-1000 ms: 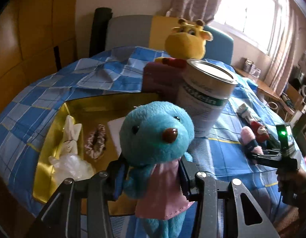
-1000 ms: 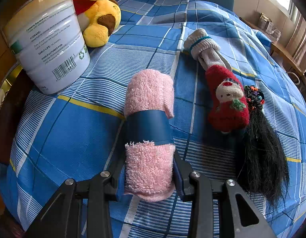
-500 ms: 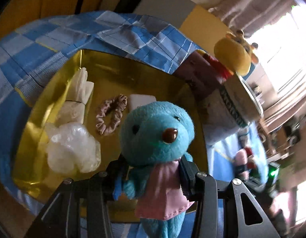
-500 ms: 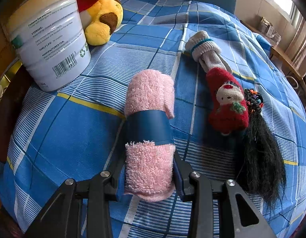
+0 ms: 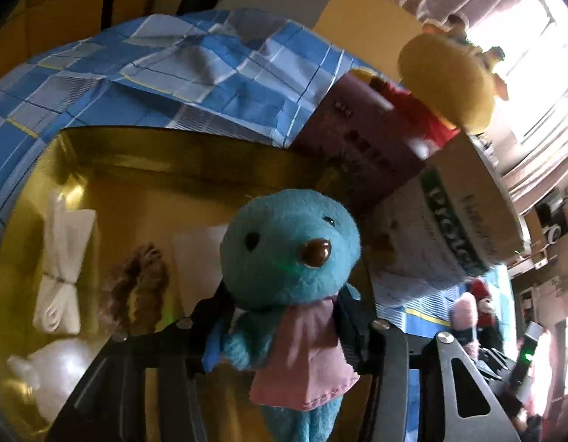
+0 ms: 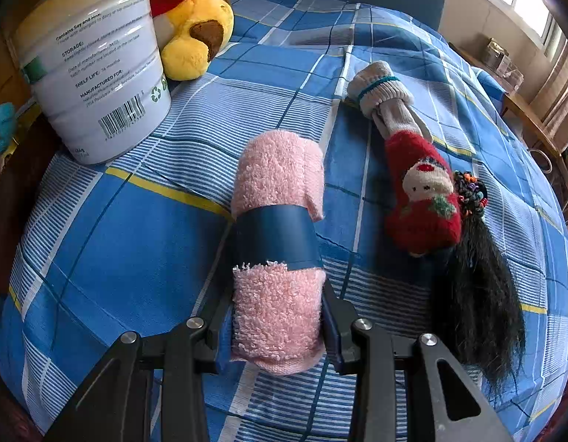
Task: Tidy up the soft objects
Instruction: 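Carry the blue bear to the gold tray and open left tool to drop it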
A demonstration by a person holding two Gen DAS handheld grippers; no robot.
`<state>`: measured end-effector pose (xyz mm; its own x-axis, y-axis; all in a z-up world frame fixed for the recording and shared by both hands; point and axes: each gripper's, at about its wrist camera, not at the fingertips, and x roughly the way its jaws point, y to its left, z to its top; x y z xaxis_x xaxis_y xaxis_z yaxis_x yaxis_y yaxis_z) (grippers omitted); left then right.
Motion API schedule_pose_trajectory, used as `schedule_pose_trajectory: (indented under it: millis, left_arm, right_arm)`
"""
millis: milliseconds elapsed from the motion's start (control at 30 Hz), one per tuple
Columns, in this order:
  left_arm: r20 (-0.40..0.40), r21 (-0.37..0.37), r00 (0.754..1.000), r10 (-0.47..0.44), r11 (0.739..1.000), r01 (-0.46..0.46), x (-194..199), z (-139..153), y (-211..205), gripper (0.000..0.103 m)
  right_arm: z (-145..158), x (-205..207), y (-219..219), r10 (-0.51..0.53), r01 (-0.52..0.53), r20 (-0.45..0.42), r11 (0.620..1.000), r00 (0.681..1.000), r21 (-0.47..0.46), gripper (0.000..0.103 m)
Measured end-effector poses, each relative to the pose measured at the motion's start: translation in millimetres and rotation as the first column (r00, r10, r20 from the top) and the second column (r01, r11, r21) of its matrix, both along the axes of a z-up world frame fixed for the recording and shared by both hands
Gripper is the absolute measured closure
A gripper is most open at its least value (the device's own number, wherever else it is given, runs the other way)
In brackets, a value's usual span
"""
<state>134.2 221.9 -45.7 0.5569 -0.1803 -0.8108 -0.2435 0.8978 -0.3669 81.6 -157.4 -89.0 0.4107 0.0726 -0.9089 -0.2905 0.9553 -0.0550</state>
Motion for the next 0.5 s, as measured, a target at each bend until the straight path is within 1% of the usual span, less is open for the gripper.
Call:
schedule_pose_trajectory:
  millis: [33, 100, 133, 167, 200, 267, 433, 500]
  left_arm:
    - [-0.007, 0.010, 1.000, -0.009, 1.000, 0.009, 6.0, -4.1, -2.4, 0.048]
    - [-0.029, 0.029, 1.000, -0.008, 1.000, 0.009, 14.3, -12.1, -4.5, 0.039]
    - [-0.040, 0.033, 0.999, -0.009, 0.999, 0.010, 17.4, -15.0, -5.6, 0.038]
    - [-0.036, 0.038, 0.999, -0.014, 0.999, 0.015, 19.1, -14.6, -6.9, 0.035]
    - [-0.030, 0.050, 0.999, -0.019, 0.999, 0.020, 18.7, -13.3, -8.7, 0.029]
    - [-0.013, 0.082, 1.000, -0.021, 0.996, 0.022, 12.5, -7.3, -12.0, 0.023]
    - [0.026, 0.174, 1.000, -0.007, 0.985, 0.002, -14.6, 8.7, -18.3, 0.021]
    - [0.053, 0.208, 0.999, -0.007, 0.978, -0.004, -29.5, 16.6, -22.3, 0.021]
  right_arm:
    - [-0.1, 0.3, 0.1, 0.001, -0.001, -0.001, 1.000, 1.000, 0.000, 0.065]
    - [-0.4, -0.2, 0.2, 0.001, -0.001, -0.001, 1.000, 1.000, 0.000, 0.064]
    - [-0.4, -0.1, 0.1, 0.001, -0.001, -0.001, 1.000, 1.000, 0.000, 0.064]
    - [-0.4, -0.1, 0.1, 0.001, -0.001, -0.001, 1.000, 1.000, 0.000, 0.064]
    - [-0.4, 0.0, 0.0, 0.001, -0.001, -0.001, 1.000, 1.000, 0.001, 0.064]
    - [-0.8, 0.8, -0.2, -0.001, 0.001, -0.003, 1.000, 1.000, 0.005, 0.064]
    - [-0.5, 1.1, -2.8, -0.004, 0.004, -0.004, 1.000, 1.000, 0.011, 0.064]
    - [-0.4, 1.2, -3.6, -0.005, 0.005, -0.005, 1.000, 1.000, 0.015, 0.064]
